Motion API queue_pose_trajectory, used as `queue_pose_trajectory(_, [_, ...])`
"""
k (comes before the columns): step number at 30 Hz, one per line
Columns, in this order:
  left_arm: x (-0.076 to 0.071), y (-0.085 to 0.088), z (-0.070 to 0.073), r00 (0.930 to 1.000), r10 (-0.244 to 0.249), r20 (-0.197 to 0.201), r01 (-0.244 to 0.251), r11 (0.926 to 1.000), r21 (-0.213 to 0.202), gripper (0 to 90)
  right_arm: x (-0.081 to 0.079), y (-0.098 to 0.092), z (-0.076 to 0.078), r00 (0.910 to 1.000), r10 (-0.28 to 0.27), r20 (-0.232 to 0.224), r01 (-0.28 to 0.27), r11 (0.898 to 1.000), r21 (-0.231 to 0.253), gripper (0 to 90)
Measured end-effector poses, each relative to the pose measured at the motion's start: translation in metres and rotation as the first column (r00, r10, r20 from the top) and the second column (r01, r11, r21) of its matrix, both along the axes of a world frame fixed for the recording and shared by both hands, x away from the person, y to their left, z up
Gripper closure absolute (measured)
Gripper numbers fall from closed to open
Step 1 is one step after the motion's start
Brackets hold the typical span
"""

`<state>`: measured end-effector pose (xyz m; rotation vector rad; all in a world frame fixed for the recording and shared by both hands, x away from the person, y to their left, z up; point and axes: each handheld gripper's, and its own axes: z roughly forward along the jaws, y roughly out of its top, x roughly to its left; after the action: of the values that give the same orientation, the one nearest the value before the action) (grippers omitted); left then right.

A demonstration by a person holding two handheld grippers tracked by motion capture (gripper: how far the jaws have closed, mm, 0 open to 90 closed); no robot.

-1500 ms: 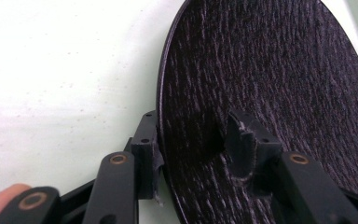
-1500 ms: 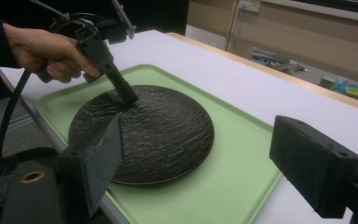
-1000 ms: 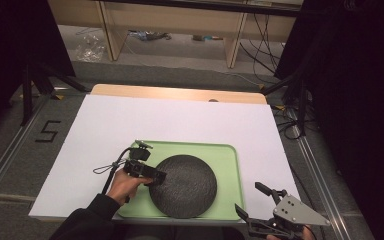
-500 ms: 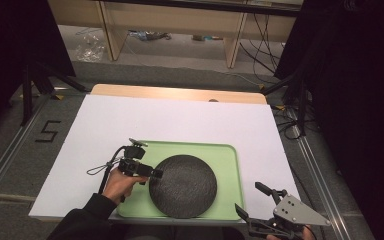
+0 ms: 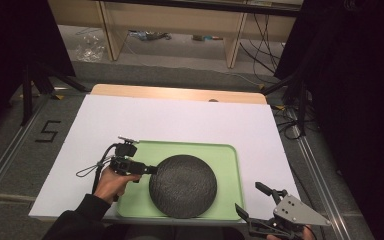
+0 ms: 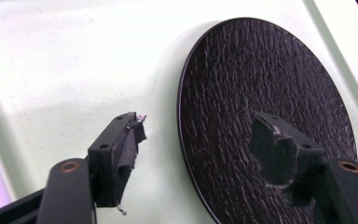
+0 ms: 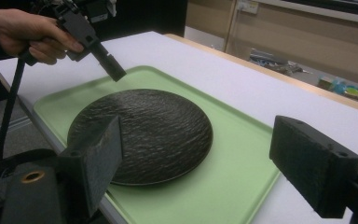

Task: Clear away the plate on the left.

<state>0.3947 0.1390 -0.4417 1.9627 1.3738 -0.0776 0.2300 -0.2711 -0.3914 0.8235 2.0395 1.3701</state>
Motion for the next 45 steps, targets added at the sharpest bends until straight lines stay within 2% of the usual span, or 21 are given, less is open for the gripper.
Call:
queue_pose_trajectory(2, [-0.002,0.003,0.003,0.9996,-0.016,0.024,0.016,0.9998,0.006,29.9,0.000,0.000,0.000,1.0000,-0.001,0.001,0.001,1.000,0.002,18.4])
queue_pose_trajectory(6, [-0.007,0.004,0.008,0.9962,-0.010,0.087,0.010,1.0000,0.001,28.4,0.000,0.000,0.000,1.0000,-0.001,0.000,0.001,1.000,0.001,18.4])
queue_pose_trajectory(8, [-0.010,0.007,0.011,0.9944,-0.026,0.103,0.026,0.9996,-0.003,27.8,0.000,0.000,0.000,1.0000,0.000,-0.008,0.000,1.000,0.003,18.4])
queue_pose_trajectory(11, [-0.013,0.009,0.013,0.9919,-0.014,0.126,0.017,0.9996,-0.024,26.6,0.000,0.000,0.000,1.0000,-0.003,-0.007,0.003,1.000,0.005,18.4])
queue_pose_trajectory(15, [-0.018,0.013,0.017,0.9859,-0.027,0.165,0.034,0.9988,-0.037,25.0,0.000,0.000,0.000,1.0000,-0.002,-0.003,0.002,1.000,0.003,18.4])
queue_pose_trajectory(16, [-0.019,0.012,0.017,0.9838,-0.010,0.179,0.020,0.9984,-0.054,25.0,0.000,0.000,0.000,1.0000,-0.001,-0.008,0.001,1.000,0.006,18.4])
queue_pose_trajectory(17, [-0.020,0.015,0.018,0.9815,-0.025,0.190,0.034,0.9985,-0.043,25.2,0.000,0.000,0.000,1.0000,0.000,-0.009,0.000,1.000,0.004,18.4])
queue_pose_trajectory(18, [-0.021,0.015,0.019,0.9809,-0.013,0.194,0.026,0.9975,-0.066,25.2,0.000,0.000,0.000,1.0000,0.001,-0.008,-0.001,1.000,0.004,18.3])
queue_pose_trajectory(20, [-0.022,0.016,0.020,0.9798,-0.011,0.199,0.027,0.9968,-0.075,24.3,0.000,0.000,0.000,1.0000,-0.001,0.000,0.001,1.000,0.002,18.4])
queue_pose_trajectory(21, [-0.024,0.018,0.022,0.9769,-0.007,0.214,0.026,0.9959,-0.087,23.9,0.000,0.000,0.000,1.0000,-0.001,-0.007,0.001,1.000,0.004,18.4])
queue_pose_trajectory(25, [-0.027,0.022,0.024,0.9727,-0.013,0.232,0.035,0.9952,-0.091,22.9,0.000,0.000,0.000,1.0000,-0.001,0.000,0.001,1.000,0.002,18.4])
queue_pose_trajectory(26, [-0.029,0.022,0.024,0.9684,-0.014,0.249,0.036,0.9959,-0.083,22.9,0.000,0.000,0.000,1.0000,0.000,0.000,0.000,1.000,0.002,18.4])
queue_pose_trajectory(27, [-0.029,0.022,0.024,0.9684,-0.014,0.249,0.036,0.9959,-0.083,22.9,0.000,0.000,0.000,1.0000,0.000,0.000,0.000,1.000,0.002,18.4])
queue_pose_trajectory(30, [-0.035,0.024,0.027,0.9602,-0.028,0.278,0.050,0.9963,-0.070,22.6,0.000,0.000,0.000,1.0000,-0.002,0.003,0.002,1.000,0.007,18.4])
queue_pose_trajectory(32, [-0.036,0.025,0.027,0.9581,-0.031,0.285,0.054,0.9959,-0.073,22.2,0.000,0.000,0.000,1.0000,0.000,0.002,0.000,1.000,0.005,18.3])
queue_pose_trajectory(33, [-0.039,0.026,0.028,0.9519,-0.038,0.304,0.064,0.9951,-0.076,22.2,0.000,0.000,0.000,1.0000,0.000,0.002,0.000,1.000,0.006,18.4])
queue_pose_trajectory(37, [-0.046,0.028,0.031,0.9394,-0.061,0.337,0.084,0.9949,-0.055,21.9,0.000,0.000,0.000,1.0000,0.000,0.002,0.000,1.000,0.005,18.4])
queue_pose_trajectory(39, [-0.048,0.028,0.031,0.9376,-0.058,0.343,0.084,0.9947,-0.060,22.2,0.000,0.000,0.000,1.0000,0.000,0.002,0.000,1.000,0.006,18.4])
queue_pose_trajectory(41, [-0.053,0.030,0.033,0.9294,-0.066,0.363,0.091,0.9944,-0.053,22.1,0.000,0.000,0.000,1.0000,0.001,0.002,-0.001,1.000,0.003,18.4])
queue_pose_trajectory(42, [-0.054,0.030,0.034,0.9287,-0.062,0.365,0.088,0.9945,-0.055,22.1,0.000,0.000,0.000,1.0000,0.001,0.003,-0.001,1.000,0.003,18.3])
queue_pose_trajectory(45, [-0.059,0.033,0.036,0.9203,-0.060,0.387,0.090,0.9942,-0.059,21.6,0.000,0.000,0.000,1.0000,0.001,0.003,-0.001,1.000,0.004,18.4])
